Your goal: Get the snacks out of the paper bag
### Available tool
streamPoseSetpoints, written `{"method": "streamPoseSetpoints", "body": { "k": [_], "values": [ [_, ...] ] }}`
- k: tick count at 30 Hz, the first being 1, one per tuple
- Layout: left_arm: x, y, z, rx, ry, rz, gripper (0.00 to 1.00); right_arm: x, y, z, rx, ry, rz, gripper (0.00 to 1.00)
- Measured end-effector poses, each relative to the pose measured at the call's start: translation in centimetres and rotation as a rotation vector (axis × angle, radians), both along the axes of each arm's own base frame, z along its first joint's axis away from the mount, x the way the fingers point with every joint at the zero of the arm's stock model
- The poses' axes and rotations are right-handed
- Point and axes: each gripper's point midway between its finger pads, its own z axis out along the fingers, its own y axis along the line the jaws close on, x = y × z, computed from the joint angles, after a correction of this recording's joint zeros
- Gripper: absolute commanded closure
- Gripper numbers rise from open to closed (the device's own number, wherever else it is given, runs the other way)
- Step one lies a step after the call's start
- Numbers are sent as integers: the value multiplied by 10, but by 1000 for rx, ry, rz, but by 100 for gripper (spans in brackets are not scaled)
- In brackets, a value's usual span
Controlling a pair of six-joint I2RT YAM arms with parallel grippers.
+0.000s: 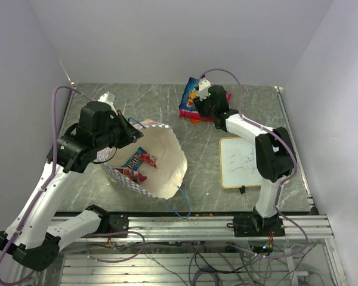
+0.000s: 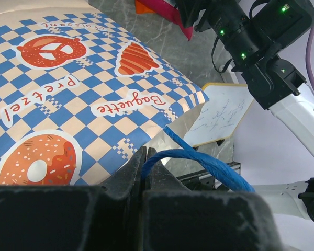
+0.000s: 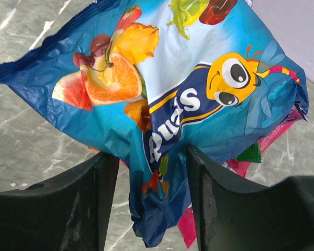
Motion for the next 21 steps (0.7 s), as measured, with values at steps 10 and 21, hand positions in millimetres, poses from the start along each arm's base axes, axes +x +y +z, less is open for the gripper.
{"method": "streamPoseSetpoints", "body": {
  "k": [10, 21],
  "values": [
    [1, -2, -3, 19, -3, -25, 93, -13, -4, 29, -3, -30, 27, 18],
    [-1, -3, -3, 26, -10, -46, 93, -39, -2, 81, 62, -72, 78, 18]
  ]
}}
